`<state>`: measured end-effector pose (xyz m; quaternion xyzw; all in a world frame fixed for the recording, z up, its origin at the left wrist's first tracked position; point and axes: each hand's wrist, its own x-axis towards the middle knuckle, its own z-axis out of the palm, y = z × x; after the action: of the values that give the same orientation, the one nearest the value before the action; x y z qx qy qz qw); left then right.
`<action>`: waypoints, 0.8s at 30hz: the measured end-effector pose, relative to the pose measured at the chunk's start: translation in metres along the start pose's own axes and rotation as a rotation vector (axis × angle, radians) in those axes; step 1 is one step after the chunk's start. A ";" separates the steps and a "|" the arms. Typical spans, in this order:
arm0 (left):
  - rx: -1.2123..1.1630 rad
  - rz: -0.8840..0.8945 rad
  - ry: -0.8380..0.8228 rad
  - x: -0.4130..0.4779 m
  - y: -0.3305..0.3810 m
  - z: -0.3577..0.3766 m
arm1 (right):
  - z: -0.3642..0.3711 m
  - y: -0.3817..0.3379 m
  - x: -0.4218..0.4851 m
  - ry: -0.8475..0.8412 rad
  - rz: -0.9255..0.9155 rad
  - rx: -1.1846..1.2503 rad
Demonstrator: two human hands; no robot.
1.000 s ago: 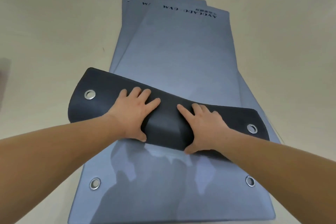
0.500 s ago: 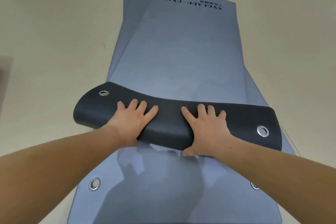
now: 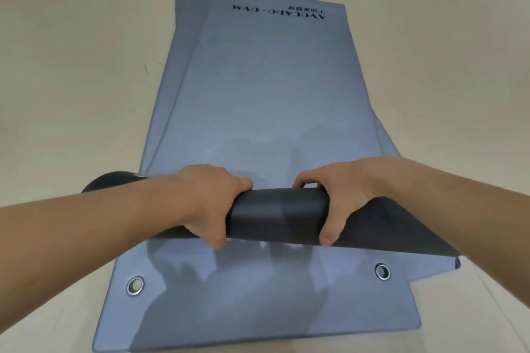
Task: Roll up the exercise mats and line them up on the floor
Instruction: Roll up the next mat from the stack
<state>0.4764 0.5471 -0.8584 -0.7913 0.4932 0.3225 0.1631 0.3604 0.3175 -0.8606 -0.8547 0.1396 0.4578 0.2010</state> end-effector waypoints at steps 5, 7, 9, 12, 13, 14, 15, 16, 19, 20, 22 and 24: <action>-0.344 0.067 -0.485 0.016 0.007 -0.011 | 0.011 0.021 0.007 -0.431 -0.026 0.280; -0.368 0.083 -0.589 0.030 0.007 -0.005 | 0.022 0.028 0.018 -0.424 -0.003 0.256; -0.380 0.071 -0.619 0.046 0.003 -0.002 | 0.022 0.034 0.025 -0.252 0.045 0.191; -0.419 -0.014 -0.496 0.063 -0.019 -0.007 | 0.006 0.034 0.021 0.058 0.047 0.100; -0.391 -0.054 -0.395 0.064 -0.027 -0.011 | 0.002 0.032 0.019 0.165 0.042 0.070; -0.355 -0.096 -0.277 0.064 -0.035 -0.014 | 0.000 0.027 0.016 0.267 0.047 0.018; -0.330 -0.138 -0.155 0.063 -0.043 -0.015 | 0.000 0.019 0.014 0.355 0.059 -0.068; -0.315 -0.180 -0.035 0.060 -0.049 -0.014 | 0.001 0.009 0.010 0.413 0.064 -0.175; -0.258 -0.317 0.217 0.051 -0.060 0.003 | 0.013 -0.025 0.001 0.336 0.015 -0.336; -0.222 -0.343 0.248 0.047 -0.058 0.009 | 0.019 -0.033 -0.002 0.247 0.025 -0.323; -0.136 -0.323 0.313 0.039 -0.048 0.019 | 0.029 -0.047 -0.004 0.098 0.116 -0.368; -0.039 -0.227 0.405 0.028 -0.035 0.022 | 0.046 -0.050 0.002 0.146 0.188 -0.527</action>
<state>0.5084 0.5572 -0.8958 -0.8932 0.4176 0.1461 0.0806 0.3497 0.3833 -0.8744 -0.8914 0.1086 0.4324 -0.0820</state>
